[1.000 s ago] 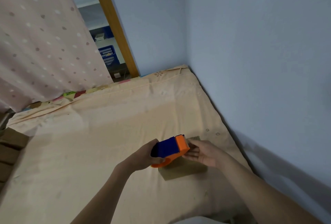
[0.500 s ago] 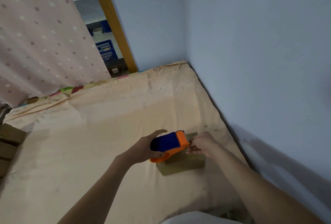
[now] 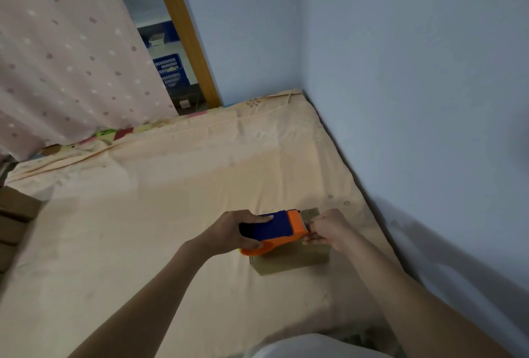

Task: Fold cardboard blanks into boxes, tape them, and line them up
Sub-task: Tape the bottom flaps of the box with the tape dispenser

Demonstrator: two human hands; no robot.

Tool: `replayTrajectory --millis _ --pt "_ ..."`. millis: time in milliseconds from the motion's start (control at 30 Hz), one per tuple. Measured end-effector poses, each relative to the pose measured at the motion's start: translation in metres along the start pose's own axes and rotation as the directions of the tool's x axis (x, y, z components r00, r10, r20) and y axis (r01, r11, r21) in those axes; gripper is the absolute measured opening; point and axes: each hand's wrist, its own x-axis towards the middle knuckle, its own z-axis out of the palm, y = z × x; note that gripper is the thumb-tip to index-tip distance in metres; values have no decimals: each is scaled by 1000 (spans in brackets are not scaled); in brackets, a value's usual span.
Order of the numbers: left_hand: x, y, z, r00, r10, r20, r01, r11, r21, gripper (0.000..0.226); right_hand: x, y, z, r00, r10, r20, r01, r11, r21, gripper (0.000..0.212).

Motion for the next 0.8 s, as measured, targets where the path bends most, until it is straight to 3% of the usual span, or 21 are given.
replayTrajectory --millis 167,500,667,800 --pt "4 -1 4 1000 6 5 -6 999 -41 65 -4 -6 -16 999 -35 -19 35 999 -6 11" --pt "5 -11 -6 999 -2 34 0 997 71 65 0 -3 -31 997 -67 -42 68 998 9 7" --pt "8 -12 -4 999 11 34 -14 996 93 64 -4 0 -31 997 -58 -49 56 998 -38 15" --pt "10 -12 3 1000 10 14 -12 997 77 62 -4 1 -32 995 -68 -69 64 996 -58 38"
